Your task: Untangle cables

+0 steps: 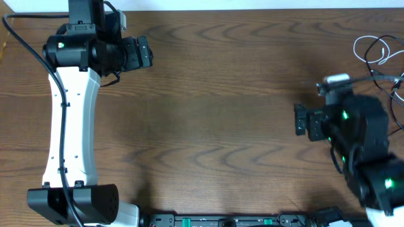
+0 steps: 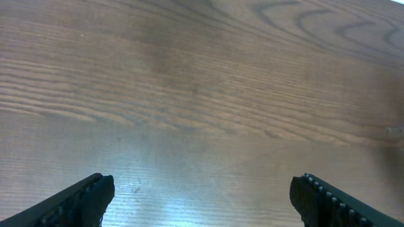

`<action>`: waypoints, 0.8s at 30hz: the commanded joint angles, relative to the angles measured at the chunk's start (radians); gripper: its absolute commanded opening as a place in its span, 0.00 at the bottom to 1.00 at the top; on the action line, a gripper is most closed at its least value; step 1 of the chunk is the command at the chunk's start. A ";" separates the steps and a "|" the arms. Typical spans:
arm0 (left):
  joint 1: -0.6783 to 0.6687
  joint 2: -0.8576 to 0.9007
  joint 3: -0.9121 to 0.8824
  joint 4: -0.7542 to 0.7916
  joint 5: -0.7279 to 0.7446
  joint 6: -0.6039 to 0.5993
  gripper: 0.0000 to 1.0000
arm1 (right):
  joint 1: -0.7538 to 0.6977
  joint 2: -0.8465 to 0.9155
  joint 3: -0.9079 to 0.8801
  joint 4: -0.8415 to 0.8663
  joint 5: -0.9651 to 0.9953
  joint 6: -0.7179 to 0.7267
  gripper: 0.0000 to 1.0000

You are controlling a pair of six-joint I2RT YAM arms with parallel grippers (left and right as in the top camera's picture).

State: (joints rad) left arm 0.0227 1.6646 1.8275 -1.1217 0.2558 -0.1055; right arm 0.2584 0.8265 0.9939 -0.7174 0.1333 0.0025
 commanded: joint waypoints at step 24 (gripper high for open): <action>0.000 0.002 0.002 -0.003 -0.007 -0.005 0.94 | -0.068 -0.804 -0.981 0.864 0.032 0.161 0.99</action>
State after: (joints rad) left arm 0.0223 1.6653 1.8271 -1.1213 0.2558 -0.1055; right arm 0.2348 0.0410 0.0578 0.1421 0.1574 0.0490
